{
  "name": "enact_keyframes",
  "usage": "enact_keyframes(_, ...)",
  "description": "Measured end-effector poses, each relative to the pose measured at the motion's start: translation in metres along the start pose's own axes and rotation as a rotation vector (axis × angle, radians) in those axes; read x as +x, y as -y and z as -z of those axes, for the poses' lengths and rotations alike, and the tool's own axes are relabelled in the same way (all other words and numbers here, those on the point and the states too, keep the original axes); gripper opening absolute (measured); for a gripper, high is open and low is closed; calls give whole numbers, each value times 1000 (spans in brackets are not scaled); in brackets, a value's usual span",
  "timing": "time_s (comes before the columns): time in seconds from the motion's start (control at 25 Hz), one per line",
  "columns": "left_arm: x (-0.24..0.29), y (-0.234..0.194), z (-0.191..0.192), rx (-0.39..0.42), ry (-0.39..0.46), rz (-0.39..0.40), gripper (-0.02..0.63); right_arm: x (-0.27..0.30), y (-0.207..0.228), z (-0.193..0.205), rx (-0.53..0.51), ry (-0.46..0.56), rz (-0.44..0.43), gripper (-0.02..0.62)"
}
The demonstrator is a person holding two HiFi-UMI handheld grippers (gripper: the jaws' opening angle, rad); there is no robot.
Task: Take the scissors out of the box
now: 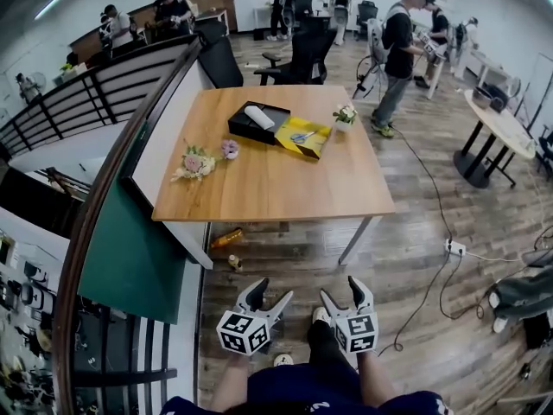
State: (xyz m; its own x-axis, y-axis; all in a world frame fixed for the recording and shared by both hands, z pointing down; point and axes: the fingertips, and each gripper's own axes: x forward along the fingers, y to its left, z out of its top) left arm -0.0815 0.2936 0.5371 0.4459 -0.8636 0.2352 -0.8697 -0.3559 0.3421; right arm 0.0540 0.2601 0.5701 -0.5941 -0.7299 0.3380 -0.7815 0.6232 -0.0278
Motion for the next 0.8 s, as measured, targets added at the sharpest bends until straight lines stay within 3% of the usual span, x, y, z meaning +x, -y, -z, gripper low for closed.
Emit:
enact_keyframes(0.32,81,-22,-26,59,-23,-72,305,74,68,-24,18,-6,-51,311)
enact_keyframes(0.8,191,-36,-48,48,-22,-156,305,144,168,-45,0,-30,-99,305)
